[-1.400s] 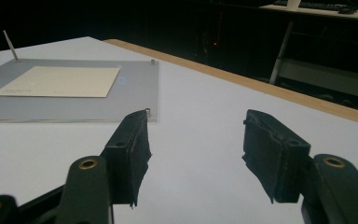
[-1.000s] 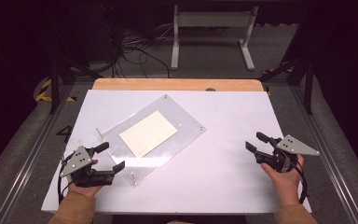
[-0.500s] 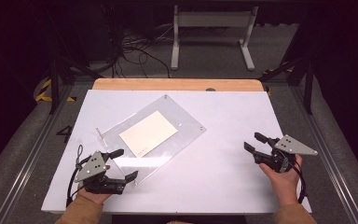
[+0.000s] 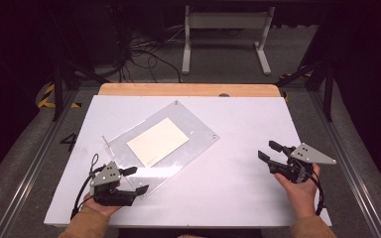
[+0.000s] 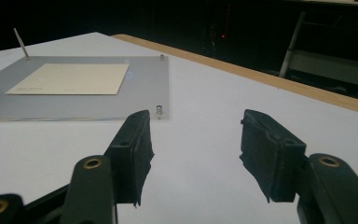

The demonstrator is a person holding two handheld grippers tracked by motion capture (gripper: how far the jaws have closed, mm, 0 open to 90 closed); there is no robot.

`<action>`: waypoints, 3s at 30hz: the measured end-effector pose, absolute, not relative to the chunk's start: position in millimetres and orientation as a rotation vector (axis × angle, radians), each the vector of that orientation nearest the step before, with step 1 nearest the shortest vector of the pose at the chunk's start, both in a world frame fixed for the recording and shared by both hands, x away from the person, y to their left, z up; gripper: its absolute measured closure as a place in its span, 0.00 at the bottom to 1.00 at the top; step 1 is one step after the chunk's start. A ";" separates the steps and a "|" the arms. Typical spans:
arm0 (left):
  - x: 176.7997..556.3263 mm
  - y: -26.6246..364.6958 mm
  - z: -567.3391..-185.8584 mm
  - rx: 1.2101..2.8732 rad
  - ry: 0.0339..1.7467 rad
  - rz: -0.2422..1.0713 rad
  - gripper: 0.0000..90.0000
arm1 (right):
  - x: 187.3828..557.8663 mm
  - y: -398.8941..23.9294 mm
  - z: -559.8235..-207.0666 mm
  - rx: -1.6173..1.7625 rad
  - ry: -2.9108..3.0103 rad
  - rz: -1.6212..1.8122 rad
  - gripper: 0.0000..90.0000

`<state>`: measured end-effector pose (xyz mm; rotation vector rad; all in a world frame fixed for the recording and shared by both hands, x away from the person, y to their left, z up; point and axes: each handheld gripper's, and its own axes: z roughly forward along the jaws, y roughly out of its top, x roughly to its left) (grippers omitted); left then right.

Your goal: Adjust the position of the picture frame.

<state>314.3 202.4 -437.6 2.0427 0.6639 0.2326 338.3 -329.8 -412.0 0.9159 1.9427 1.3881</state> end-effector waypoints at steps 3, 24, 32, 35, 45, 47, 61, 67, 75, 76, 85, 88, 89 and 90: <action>317.5 201.8 -441.5 2.060 0.674 0.189 0.34 | 338.2 -329.9 -412.0 0.919 1.943 1.391 0.48; 315.7 195.0 -444.6 2.176 0.619 0.158 0.91 | 338.9 -327.0 -413.6 0.913 1.978 1.388 0.51; 314.1 196.5 -440.3 2.186 0.605 0.222 0.94 | 338.4 -326.0 -414.1 0.907 1.986 1.363 0.54; 316.1 206.1 -438.7 2.179 0.653 0.244 0.94 | 339.1 -324.0 -415.3 0.905 1.999 1.373 0.54; 327.5 252.0 -438.1 2.080 0.907 0.377 0.94 | 338.7 -320.5 -415.0 0.891 2.032 1.370 0.57; 328.8 258.7 -438.7 2.043 0.963 0.408 0.94 | 338.7 -319.8 -414.9 0.893 2.037 1.370 0.58; 338.7 280.3 -449.6 1.906 1.201 0.586 0.94 | 345.8 -301.3 -417.3 0.898 2.162 1.390 0.61; 339.1 281.9 -450.2 1.897 1.195 0.575 0.92 | 351.2 -286.4 -417.1 0.872 2.239 1.347 0.62; 337.3 283.4 -449.2 1.849 1.126 0.526 0.46 | 372.1 -255.9 -403.9 0.820 2.386 1.303 0.68; 337.1 283.6 -449.2 1.833 1.129 0.524 0.42 | 377.1 -248.8 -401.9 0.803 2.414 1.295 0.68; 337.4 290.2 -450.0 1.803 1.139 0.505 0.33 | 408.8 -199.8 -394.6 0.705 2.596 1.188 0.66; 337.0 291.7 -449.5 1.796 1.143 0.503 0.33 | 422.1 -178.9 -393.8 0.659 2.648 1.139 0.66; 337.1 292.1 -449.5 1.794 1.143 0.502 0.33 | 427.9 -171.4 -393.1 0.645 2.665 1.126 0.66; 337.2 292.2 -449.6 1.796 1.145 0.500 0.33 | 427.9 -171.4 -393.1 0.645 2.665 1.126 0.66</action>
